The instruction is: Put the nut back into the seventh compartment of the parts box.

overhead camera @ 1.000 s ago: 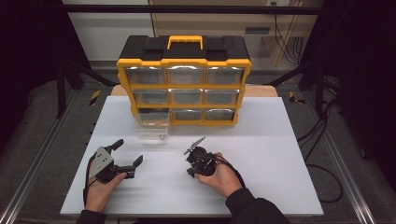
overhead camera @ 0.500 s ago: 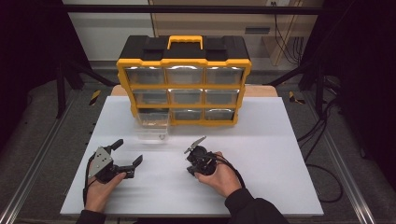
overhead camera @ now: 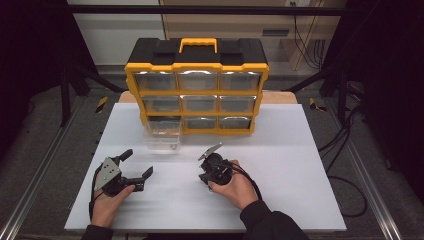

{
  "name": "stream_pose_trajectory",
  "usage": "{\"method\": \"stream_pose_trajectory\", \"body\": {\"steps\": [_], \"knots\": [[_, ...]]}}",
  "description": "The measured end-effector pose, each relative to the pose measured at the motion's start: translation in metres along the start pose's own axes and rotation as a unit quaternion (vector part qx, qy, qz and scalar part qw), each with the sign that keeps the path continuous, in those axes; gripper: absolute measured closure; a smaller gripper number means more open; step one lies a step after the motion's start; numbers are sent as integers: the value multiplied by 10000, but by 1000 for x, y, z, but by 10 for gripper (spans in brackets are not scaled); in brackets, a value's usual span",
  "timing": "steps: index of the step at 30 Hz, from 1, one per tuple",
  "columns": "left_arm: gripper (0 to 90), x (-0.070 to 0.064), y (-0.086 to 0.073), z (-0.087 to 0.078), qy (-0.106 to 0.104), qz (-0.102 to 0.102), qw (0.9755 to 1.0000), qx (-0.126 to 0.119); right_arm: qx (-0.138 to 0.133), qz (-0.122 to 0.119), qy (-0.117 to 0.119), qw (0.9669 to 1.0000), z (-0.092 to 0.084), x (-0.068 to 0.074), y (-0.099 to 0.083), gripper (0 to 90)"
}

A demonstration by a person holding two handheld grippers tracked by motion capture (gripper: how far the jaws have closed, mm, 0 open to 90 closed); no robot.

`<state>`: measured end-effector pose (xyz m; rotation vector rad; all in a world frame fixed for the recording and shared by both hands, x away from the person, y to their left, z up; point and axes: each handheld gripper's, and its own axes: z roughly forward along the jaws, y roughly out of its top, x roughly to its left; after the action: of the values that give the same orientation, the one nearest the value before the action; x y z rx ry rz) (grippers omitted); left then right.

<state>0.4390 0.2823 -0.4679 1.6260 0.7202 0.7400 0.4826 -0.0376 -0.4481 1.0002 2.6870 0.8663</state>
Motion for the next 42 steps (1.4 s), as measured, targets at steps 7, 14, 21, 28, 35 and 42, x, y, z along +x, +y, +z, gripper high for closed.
{"method": "stream_pose_trajectory", "body": {"steps": [7,14,21,28,35,42], "knots": [[42,0,0,0,-8,6,10000,2,-157,-7,-48,9999,-5,0,4,698],[42,0,0,0,-12,23,10000,9,-423,8,-124,9990,-12,2,12,698],[42,-1,0,0,-21,30,10000,12,-683,-3,-134,9976,-19,4,25,698],[42,-1,1,-1,-19,16,10000,-3,-936,-100,-114,9955,-25,5,38,698],[42,-1,1,-1,-22,12,10000,-9,-1063,-175,-111,9941,-29,7,50,698],[42,0,1,-1,-24,6,10000,-10,-1245,-209,-76,9920,-31,6,59,698]]}}
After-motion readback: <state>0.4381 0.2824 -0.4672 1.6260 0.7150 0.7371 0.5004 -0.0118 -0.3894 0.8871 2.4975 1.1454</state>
